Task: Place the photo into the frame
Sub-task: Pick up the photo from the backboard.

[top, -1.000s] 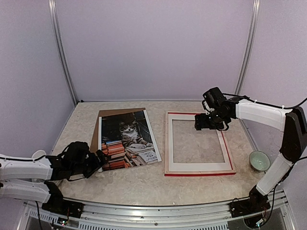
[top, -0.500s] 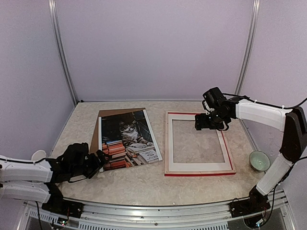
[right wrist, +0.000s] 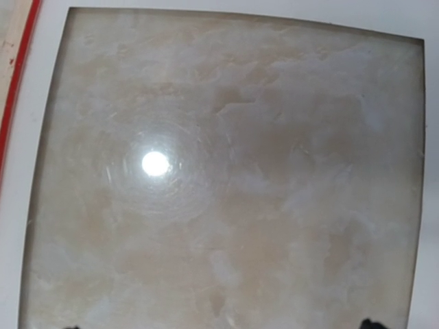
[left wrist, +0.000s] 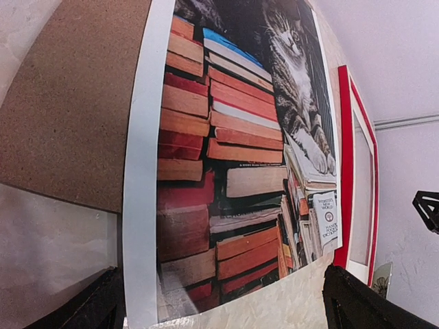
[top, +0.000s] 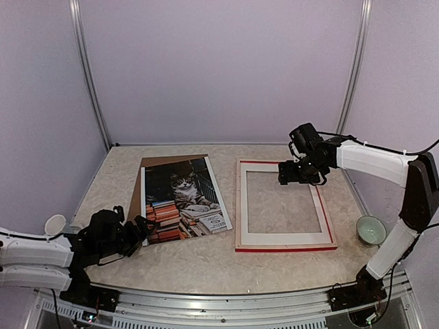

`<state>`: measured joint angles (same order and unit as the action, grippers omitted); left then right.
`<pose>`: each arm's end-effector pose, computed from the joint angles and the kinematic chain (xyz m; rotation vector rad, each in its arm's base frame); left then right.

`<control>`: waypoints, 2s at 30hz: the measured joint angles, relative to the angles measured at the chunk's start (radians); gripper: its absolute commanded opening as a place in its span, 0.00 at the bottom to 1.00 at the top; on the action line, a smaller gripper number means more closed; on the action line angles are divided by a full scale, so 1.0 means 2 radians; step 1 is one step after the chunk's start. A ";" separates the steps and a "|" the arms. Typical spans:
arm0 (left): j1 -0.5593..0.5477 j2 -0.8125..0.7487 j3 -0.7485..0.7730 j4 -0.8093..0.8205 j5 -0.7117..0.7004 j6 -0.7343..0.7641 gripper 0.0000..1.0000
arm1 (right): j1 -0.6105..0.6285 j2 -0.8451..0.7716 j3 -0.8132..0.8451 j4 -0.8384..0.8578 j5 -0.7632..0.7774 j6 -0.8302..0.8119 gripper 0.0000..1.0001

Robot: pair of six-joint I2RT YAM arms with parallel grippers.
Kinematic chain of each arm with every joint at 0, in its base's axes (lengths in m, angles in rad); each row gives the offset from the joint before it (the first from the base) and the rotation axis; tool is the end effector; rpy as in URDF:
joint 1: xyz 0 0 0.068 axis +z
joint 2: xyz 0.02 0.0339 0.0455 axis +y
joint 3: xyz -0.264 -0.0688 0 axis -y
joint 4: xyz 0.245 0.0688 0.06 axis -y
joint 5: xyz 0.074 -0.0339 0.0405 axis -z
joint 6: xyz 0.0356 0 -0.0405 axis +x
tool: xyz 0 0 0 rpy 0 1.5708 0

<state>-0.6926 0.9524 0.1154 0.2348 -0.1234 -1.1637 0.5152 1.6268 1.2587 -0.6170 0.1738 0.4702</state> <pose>0.1303 -0.1024 0.1249 -0.6145 2.2375 -0.8908 0.3035 0.1647 0.2540 0.0096 2.5420 0.1674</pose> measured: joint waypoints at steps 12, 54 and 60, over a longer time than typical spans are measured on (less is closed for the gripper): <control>0.000 0.034 0.001 0.044 0.007 0.001 0.90 | 0.000 0.000 0.004 -0.004 0.005 0.001 0.87; 0.005 0.025 -0.030 0.113 0.008 -0.007 0.32 | 0.056 0.023 0.010 -0.007 0.030 -0.015 0.98; 0.006 0.025 -0.030 0.114 0.008 -0.007 0.25 | 0.069 0.023 0.013 -0.007 0.042 -0.020 0.99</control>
<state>-0.6811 1.0019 0.0555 0.4625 -0.1078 -1.1778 0.6525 1.6730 1.2839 -0.6308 0.2573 0.4305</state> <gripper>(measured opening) 0.286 0.990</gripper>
